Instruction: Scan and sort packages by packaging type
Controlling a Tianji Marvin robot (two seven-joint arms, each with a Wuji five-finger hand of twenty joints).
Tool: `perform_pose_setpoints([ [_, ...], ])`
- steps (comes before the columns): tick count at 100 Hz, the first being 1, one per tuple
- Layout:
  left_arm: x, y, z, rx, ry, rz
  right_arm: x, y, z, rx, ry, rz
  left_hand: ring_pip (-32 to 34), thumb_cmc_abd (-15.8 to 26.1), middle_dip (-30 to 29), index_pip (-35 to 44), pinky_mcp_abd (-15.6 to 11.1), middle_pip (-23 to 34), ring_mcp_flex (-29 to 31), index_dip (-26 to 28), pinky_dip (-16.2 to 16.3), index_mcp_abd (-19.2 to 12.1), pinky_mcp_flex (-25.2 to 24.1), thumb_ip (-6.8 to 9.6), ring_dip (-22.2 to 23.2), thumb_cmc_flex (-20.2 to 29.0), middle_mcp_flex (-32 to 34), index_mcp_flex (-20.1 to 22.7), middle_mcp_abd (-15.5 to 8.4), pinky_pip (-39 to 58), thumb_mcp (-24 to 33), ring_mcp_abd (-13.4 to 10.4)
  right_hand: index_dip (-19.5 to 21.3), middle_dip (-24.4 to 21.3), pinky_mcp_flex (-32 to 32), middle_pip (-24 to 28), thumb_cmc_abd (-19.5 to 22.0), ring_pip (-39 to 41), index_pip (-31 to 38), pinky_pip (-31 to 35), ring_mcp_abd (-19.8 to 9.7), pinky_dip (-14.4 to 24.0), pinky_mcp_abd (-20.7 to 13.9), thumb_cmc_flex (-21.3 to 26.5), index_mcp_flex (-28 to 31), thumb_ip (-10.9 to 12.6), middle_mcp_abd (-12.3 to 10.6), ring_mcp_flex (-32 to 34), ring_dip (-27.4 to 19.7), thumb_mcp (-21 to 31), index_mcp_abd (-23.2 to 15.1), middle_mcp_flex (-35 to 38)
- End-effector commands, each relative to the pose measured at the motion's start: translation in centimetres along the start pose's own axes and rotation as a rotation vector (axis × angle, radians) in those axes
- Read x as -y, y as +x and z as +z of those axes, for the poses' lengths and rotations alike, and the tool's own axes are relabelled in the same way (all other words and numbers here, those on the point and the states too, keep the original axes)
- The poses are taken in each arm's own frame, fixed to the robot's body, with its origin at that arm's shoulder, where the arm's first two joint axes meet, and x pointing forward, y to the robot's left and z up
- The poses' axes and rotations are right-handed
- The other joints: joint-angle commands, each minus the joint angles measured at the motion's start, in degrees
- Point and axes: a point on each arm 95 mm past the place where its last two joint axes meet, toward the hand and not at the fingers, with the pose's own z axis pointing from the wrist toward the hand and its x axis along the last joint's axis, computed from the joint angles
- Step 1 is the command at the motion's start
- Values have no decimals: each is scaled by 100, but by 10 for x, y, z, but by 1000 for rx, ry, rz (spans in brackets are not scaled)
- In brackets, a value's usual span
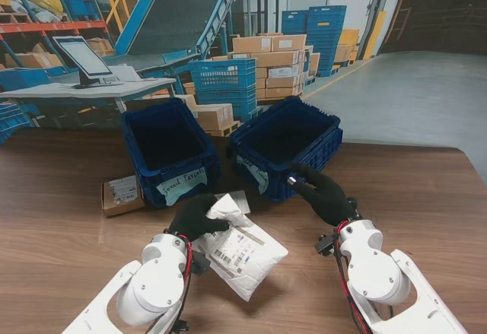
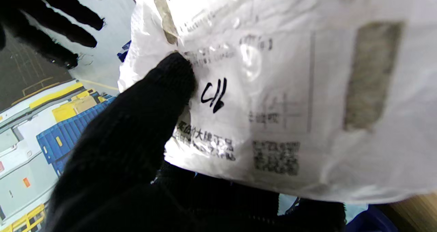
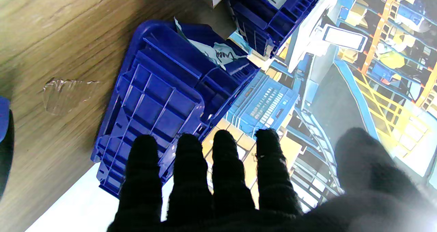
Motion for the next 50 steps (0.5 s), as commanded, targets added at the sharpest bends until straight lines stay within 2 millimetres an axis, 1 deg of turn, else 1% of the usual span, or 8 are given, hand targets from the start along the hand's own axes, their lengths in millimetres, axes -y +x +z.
perform_pose_setpoints([
  [1,-7,2,3,-4,-28,-19,4,2,-2,4,14,11,284,325,97,-11,215,44,-80,61,147,-129,-102,182,59,377,-99,-85,33,110,186,69,22,45,-32,16,-105,-14,-27,-46,-4,49,-10,107,86,22,59,-69,140,24,-53,19],
  [38,-22,3,14,-32,-54,-36,2,2,-3,13,14,10,260,390,63,-66,212,21,-150,-10,157,-102,-138,208,39,303,-145,-106,48,82,162,95,14,40,-38,2,-101,-18,-51,-49,-3,49,-12,123,37,24,74,-78,139,22,-27,-17],
  [50,-27,3,14,-41,-70,-35,2,2,-4,14,10,12,172,429,-24,-182,207,-87,-237,-138,156,-71,-155,283,-14,238,-195,-115,82,53,163,115,14,41,-33,6,-100,-19,-52,-47,2,50,-7,119,41,24,75,-81,139,16,-30,-13],
])
